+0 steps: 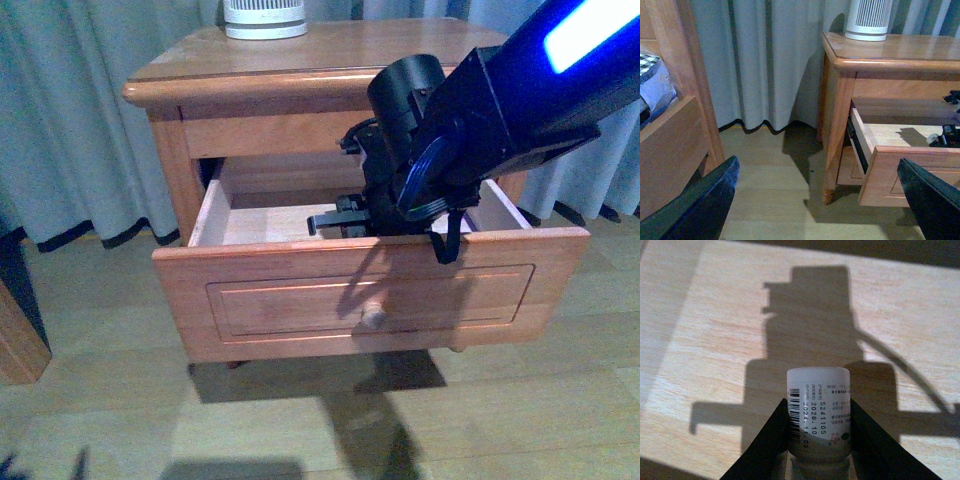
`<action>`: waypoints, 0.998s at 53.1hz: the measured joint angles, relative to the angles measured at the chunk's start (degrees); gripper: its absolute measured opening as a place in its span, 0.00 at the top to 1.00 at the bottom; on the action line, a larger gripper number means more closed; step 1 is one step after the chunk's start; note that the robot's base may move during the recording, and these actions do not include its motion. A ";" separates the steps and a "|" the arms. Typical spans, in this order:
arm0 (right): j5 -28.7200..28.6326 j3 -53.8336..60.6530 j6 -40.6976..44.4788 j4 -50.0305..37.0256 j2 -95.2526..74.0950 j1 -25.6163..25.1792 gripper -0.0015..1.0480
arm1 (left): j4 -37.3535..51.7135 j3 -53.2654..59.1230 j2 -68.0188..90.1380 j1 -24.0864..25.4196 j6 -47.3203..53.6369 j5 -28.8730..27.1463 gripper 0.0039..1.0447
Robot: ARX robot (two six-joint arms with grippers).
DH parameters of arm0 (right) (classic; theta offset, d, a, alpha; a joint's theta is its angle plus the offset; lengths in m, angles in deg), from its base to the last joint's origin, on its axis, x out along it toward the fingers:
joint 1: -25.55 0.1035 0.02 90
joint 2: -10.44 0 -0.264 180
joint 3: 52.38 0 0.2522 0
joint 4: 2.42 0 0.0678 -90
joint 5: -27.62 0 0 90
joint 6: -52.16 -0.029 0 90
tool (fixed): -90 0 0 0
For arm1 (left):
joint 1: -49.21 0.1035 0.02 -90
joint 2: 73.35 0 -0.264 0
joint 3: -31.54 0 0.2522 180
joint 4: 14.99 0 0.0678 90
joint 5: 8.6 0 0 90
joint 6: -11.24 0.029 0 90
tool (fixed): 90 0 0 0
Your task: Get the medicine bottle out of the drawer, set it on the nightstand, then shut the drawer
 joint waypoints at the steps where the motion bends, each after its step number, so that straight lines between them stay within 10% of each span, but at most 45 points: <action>1: -0.31 0.50 0.00 -0.46 1.11 0.11 0.71 | 0.00 0.00 0.00 0.00 0.02 0.00 0.06; 29: -3.17 4.00 0.72 -3.34 23.74 2.03 0.71 | 0.00 0.00 0.00 0.00 0.02 0.00 0.06; 53: 6.40 -36.15 8.35 12.15 -0.26 -3.30 0.71 | 0.00 0.00 0.00 0.00 0.02 0.00 0.06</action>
